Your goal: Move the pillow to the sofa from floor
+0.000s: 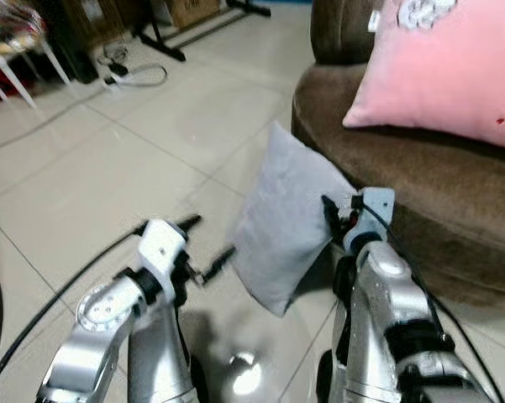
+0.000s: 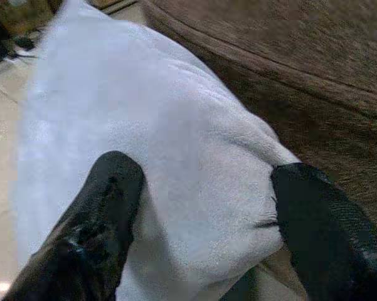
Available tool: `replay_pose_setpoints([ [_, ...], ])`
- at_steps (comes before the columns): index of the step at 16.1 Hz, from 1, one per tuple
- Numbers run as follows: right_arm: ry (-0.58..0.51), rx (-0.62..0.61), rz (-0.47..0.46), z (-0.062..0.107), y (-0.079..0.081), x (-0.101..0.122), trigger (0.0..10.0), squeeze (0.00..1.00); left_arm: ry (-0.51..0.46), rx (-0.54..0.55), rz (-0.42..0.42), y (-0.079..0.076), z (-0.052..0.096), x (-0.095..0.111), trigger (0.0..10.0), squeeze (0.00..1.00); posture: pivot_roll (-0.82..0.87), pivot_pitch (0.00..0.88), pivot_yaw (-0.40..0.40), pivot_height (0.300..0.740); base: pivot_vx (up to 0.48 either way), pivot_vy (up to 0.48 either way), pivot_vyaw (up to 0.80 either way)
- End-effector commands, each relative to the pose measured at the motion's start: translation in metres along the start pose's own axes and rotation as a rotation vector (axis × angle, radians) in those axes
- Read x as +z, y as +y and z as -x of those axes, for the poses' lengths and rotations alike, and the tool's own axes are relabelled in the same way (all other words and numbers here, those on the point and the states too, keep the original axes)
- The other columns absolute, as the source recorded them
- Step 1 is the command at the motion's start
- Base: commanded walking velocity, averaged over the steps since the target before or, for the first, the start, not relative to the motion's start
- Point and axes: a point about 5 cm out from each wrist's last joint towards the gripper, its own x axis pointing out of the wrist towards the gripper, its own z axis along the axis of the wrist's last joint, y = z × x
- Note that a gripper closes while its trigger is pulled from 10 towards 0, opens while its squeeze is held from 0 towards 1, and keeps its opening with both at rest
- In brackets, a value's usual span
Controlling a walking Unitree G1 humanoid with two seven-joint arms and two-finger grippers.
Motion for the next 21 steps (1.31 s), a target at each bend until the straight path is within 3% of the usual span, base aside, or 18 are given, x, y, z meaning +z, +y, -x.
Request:
replay_pose_setpoints([
  [1, 0.003, -0.018, -0.007, -0.001, -0.002, -0.001, 10.0, 1.00, 0.008, -0.025, 0.000, -0.002, 0.003, 0.001, 10.0, 0.78, -0.03, 0.209, 0.087, 0.364, 0.000, 0.000, 0.00],
  [4, -0.086, 0.039, -0.030, -0.003, -0.003, 0.020, 10.0, 1.00, 0.012, -0.062, 0.020, -0.009, 0.006, 0.000, 10.0, 0.78, -0.04, 0.227, 0.075, 0.364, 0.000, 0.000, 0.00],
  [8, -0.116, 0.214, 0.033, 0.006, 0.001, 0.038, 10.0, 1.00, 0.034, -0.078, 0.023, -0.011, 0.012, -0.002, 10.0, 0.78, -0.04, 0.229, 0.064, 0.364, 0.000, 0.000, 0.00],
  [9, -0.070, 0.213, 0.054, 0.005, -0.001, 0.033, 10.0, 0.44, 0.036, -0.078, 0.024, -0.011, 0.012, -0.002, 10.0, 0.78, -0.04, 0.230, 0.063, 0.364, 0.000, 0.000, 0.00],
  [10, -0.024, 0.204, 0.072, 0.005, -0.002, 0.026, 10.0, 0.00, 0.038, -0.083, 0.029, -0.010, 0.013, -0.002, 10.0, 0.78, -0.05, 0.227, 0.064, 0.364, 0.000, 0.000, 0.00],
  [11, 0.005, 0.202, 0.072, 0.004, -0.002, 0.020, 10.0, 0.00, 0.039, -0.087, 0.030, -0.010, 0.013, -0.002, 10.0, 0.79, -0.04, 0.225, 0.066, 0.364, 0.000, 0.000, 0.00],
  [12, 0.050, 0.206, 0.055, 0.005, 0.001, 0.011, 7.8, 0.00, 0.044, -0.100, 0.033, -0.011, 0.013, -0.002, 10.0, 0.78, -0.04, 0.223, 0.066, 0.364, 0.000, 0.000, 0.00],
  [14, 0.079, 0.200, 0.004, 0.005, 0.007, 0.000, 0.0, 0.00, 0.058, -0.122, 0.037, -0.010, 0.013, -0.004, 10.0, 0.78, -0.04, 0.215, 0.074, 0.364, 0.000, 0.000, 0.00],
  [21, -0.014, 0.210, -0.140, 0.003, 0.021, 0.008, 0.0, 0.00, 0.071, -0.160, 0.052, -0.005, 0.011, -0.005, 10.0, 0.79, -0.04, 0.184, 0.087, 0.364, 0.000, 0.000, 0.00],
])
